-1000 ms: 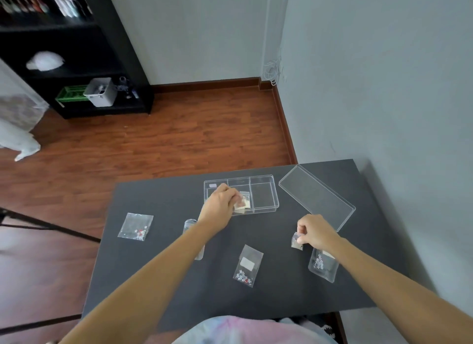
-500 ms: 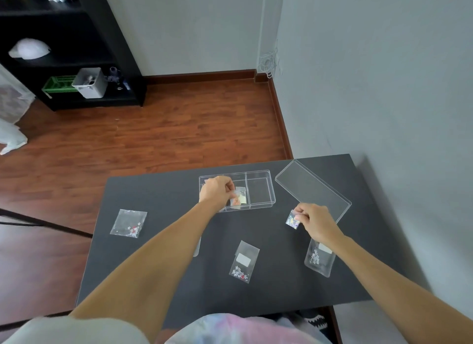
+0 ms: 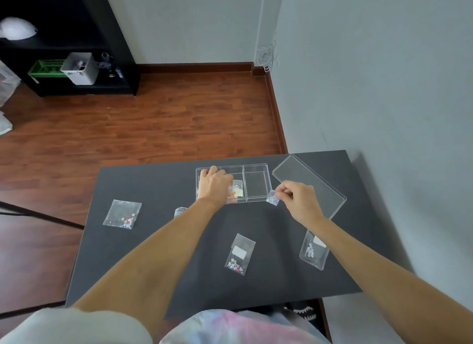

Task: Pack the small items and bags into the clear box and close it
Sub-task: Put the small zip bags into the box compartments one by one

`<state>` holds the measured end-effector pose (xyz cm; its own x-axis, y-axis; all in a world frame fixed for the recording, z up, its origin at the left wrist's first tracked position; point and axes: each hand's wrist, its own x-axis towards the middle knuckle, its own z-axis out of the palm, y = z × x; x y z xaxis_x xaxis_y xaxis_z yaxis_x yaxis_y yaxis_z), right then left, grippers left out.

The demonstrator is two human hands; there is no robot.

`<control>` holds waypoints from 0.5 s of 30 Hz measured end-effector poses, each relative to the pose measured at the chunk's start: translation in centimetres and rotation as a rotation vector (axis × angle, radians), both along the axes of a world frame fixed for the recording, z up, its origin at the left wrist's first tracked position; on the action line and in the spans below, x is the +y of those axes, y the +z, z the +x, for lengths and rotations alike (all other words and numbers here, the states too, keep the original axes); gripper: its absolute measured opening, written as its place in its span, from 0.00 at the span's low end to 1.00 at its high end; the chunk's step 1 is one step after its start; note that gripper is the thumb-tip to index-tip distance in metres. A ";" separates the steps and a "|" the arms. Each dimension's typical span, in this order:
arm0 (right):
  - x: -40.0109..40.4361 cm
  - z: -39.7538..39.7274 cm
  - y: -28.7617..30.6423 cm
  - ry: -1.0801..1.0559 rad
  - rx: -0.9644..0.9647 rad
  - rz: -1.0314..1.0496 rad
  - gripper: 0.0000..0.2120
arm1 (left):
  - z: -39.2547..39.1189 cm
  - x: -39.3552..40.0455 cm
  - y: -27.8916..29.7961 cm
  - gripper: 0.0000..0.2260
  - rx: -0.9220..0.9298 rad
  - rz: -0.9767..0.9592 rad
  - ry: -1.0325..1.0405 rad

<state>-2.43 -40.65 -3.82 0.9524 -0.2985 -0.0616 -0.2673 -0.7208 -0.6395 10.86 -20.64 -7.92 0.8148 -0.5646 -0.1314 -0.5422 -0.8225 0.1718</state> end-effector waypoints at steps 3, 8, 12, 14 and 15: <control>0.9 1.2 0.3 0.007 -0.018 -0.001 0.05 | -0.3 0.8 0.5 0.09 0.033 -0.164 0.000; 2.7 3.7 0.6 0.033 -0.036 0.005 0.04 | -0.4 4.1 2.4 0.10 0.009 -0.490 0.148; 4.3 5.5 0.4 0.054 -0.041 -0.029 0.05 | -0.2 8.8 2.6 0.09 -0.017 -0.582 0.351; 5.0 6.2 0.1 0.060 -0.038 -0.039 0.06 | -0.3 11.1 1.9 0.09 0.024 -0.520 0.419; 5.3 6.5 0.0 0.061 -0.030 -0.037 0.07 | -0.5 12.1 1.4 0.10 0.075 -0.473 0.435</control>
